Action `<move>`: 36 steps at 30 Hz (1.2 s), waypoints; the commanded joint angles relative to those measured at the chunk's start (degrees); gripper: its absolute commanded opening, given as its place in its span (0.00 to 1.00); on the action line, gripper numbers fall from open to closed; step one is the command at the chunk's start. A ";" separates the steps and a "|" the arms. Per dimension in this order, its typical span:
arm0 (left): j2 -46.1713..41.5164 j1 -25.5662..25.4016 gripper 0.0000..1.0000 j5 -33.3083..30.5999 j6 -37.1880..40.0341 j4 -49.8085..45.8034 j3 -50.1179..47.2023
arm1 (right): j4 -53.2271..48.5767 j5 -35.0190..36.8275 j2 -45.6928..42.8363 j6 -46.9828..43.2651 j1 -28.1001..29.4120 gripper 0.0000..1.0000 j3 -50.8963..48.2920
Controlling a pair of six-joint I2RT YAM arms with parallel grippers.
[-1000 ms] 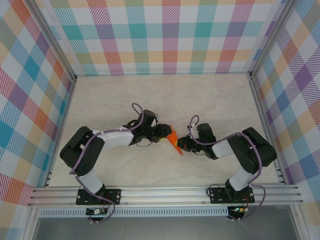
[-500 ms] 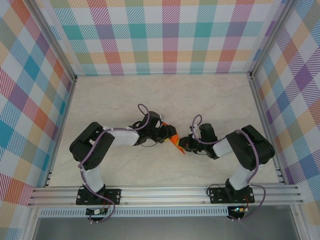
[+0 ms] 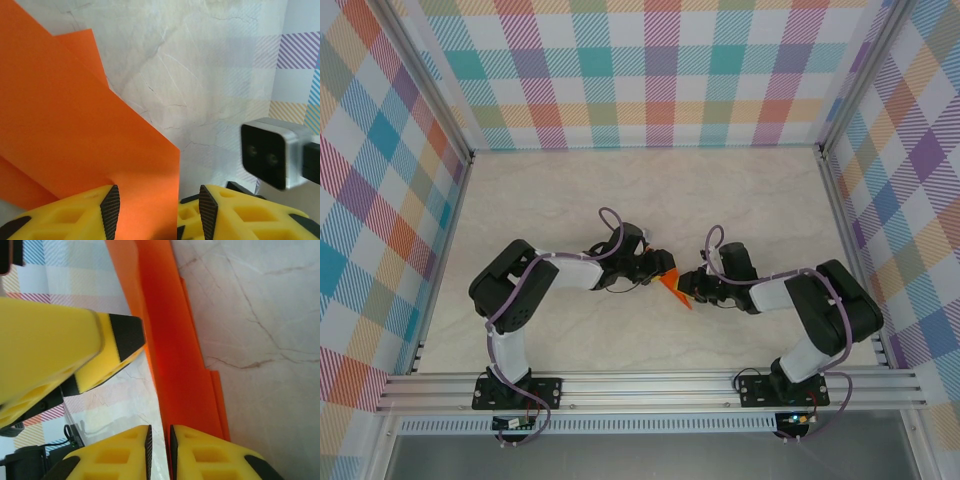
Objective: Fold a paper plane with a square sheet of paper (pick it up from the middle)
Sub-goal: Fold the wing for the fifth time at the center of the table.
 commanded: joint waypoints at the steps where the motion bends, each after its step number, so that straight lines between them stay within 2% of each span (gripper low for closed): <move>1: 0.99 -0.55 0.48 -1.31 0.06 1.26 1.92 | -10.08 1.51 -2.32 -7.37 -0.29 0.24 2.42; 8: 1.26 -0.52 0.48 -1.44 -0.25 1.18 2.09 | -17.91 2.42 -3.48 -14.42 -0.07 0.38 5.05; 13: 1.35 -0.55 0.48 -1.54 -0.28 1.17 2.18 | -22.32 3.44 -3.62 -18.89 1.01 0.41 7.31; 22: 1.29 -0.48 0.48 -1.62 -0.37 0.85 2.27 | -26.24 6.85 -1.73 -23.15 3.51 0.41 10.53; 28: 1.31 -0.53 0.47 -1.33 -0.37 0.86 2.36 | -28.58 12.04 -1.30 -25.03 5.97 0.39 11.83; 36: 1.53 -0.54 0.47 -1.20 -0.28 0.60 2.44 | -28.47 15.21 -1.02 -24.89 6.59 0.33 12.07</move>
